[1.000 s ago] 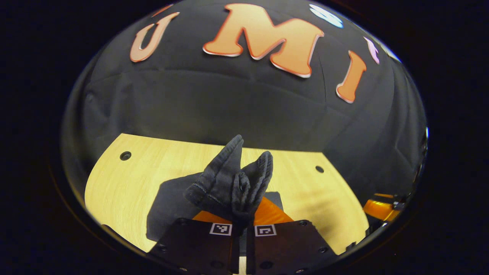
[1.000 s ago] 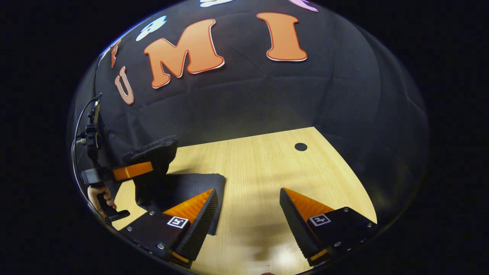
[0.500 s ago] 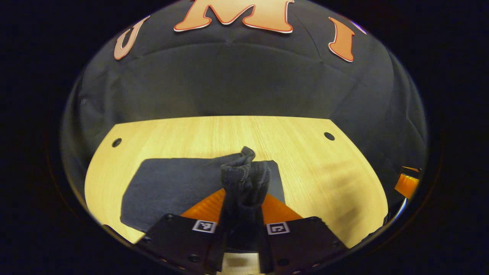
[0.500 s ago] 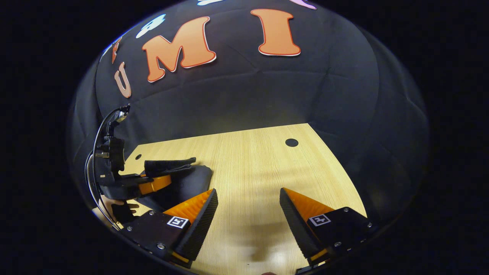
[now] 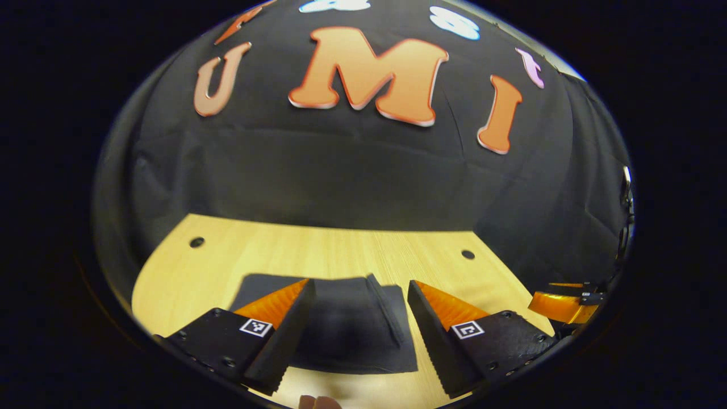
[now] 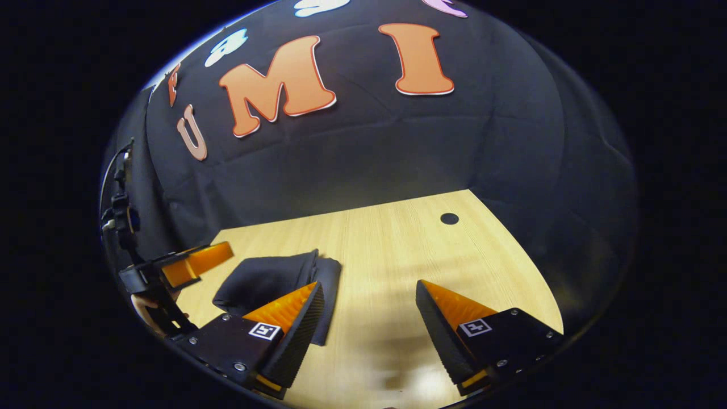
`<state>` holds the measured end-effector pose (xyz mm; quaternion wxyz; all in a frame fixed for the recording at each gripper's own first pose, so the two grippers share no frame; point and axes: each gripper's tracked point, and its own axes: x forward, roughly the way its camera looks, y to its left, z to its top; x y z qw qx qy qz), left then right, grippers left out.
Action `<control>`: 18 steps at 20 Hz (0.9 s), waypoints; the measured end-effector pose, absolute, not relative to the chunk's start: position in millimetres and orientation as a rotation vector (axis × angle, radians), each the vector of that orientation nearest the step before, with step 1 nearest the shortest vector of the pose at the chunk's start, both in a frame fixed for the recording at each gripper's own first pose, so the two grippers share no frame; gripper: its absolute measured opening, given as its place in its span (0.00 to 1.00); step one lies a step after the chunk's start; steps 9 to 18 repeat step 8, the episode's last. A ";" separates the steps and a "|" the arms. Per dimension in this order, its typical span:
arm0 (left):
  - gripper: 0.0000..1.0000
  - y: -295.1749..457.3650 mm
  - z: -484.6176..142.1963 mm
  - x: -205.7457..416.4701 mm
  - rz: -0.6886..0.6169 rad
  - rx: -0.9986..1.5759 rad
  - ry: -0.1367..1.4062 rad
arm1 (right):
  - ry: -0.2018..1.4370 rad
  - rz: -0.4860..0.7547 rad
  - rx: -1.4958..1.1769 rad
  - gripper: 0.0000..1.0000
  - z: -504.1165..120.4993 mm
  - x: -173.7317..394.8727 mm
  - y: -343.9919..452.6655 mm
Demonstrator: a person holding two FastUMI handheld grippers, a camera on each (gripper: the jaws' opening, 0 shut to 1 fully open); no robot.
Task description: Grasp the waist and the cuffs of the jeans and fold them to make the two legs overlap; first hold the waist and fold one-third of the jeans toward the cuffs, then hold the cuffs and fold the remaining one-third in the same direction to finish folding.
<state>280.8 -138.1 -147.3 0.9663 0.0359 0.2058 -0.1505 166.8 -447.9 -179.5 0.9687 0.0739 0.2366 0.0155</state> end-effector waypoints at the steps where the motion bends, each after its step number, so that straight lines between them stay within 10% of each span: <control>1: 0.98 -124.0 -127.4 271.9 -0.286 0.073 0.376 | 0.458 0.034 0.142 0.99 -172.9 165.9 -441.5; 18: 0.98 -23.1 -21.2 245.4 -0.220 0.044 0.156 | 0.198 0.042 0.084 0.98 -103.9 168.0 -393.0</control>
